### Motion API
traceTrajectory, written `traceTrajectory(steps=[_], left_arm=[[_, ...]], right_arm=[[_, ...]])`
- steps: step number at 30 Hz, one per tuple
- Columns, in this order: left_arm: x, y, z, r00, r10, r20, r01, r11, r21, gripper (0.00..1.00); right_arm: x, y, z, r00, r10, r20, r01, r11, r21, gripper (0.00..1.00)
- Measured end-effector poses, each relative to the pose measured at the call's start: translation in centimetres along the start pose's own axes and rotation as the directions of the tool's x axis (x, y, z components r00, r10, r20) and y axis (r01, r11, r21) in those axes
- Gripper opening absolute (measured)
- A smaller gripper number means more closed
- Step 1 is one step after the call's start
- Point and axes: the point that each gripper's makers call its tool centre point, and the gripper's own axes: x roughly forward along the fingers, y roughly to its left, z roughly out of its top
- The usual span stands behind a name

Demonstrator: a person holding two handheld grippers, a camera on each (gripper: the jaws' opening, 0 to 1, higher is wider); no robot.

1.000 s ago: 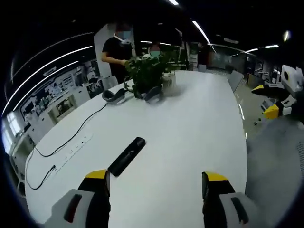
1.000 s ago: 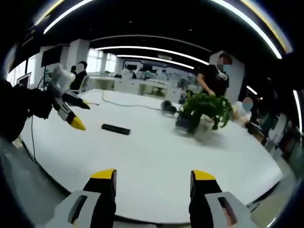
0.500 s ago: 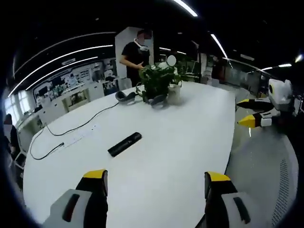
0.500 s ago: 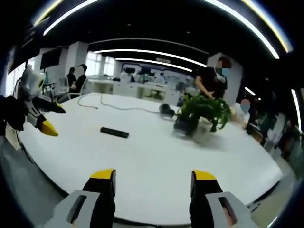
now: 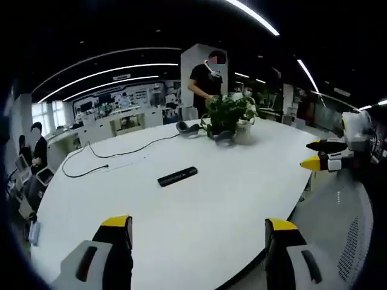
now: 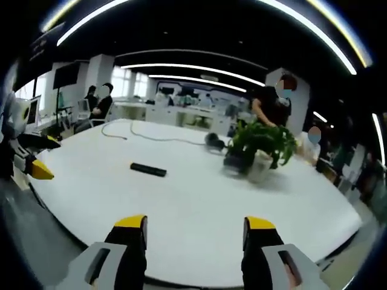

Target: Press the specified remote control buttons in sequence, fully releasing each button before pressing the next.

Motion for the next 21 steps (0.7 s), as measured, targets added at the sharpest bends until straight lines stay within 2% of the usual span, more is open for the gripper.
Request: traceTrajectory(steps=[3,7,11,12,15,21], left_arm=[[-0.7,0.4,0.1,0.999,0.043,0.024,-0.043,0.999,-0.002,0.98],[-1.2,0.3,-0.7,0.998,0.066,-0.002,-0.066,0.998,-0.023,0.98],[-1.2,0.6,-1.2,0.996,0.094,0.005,-0.094,0.996,-0.014,0.98],[-1.2,0.9,-0.9,0.993,0.114,0.017,-0.114,0.994,-0.001,0.98],[-1.4,0.6,0.1,0.990,0.112,0.090,-0.113,0.994,0.009,0.97],[-1.1,0.7,-0.7,0.993,0.111,0.041,-0.113,0.993,0.044,0.93]], right_arm=[[0.1,-0.4,-0.6,1.000,-0.006,-0.020,0.007,0.999,0.038,0.63],[0.2,-0.4,-0.6,1.000,-0.010,-0.027,0.010,0.999,0.030,0.63],[0.1,-0.4,-0.7,0.999,-0.013,-0.035,0.014,1.000,0.027,0.62],[0.1,-0.4,-0.7,0.999,-0.014,-0.035,0.015,0.999,0.029,0.61],[0.2,-0.3,-0.9,0.999,-0.004,-0.043,0.005,1.000,0.027,0.59],[0.1,-0.6,-0.8,0.999,-0.019,-0.031,0.020,0.999,0.038,0.57]])
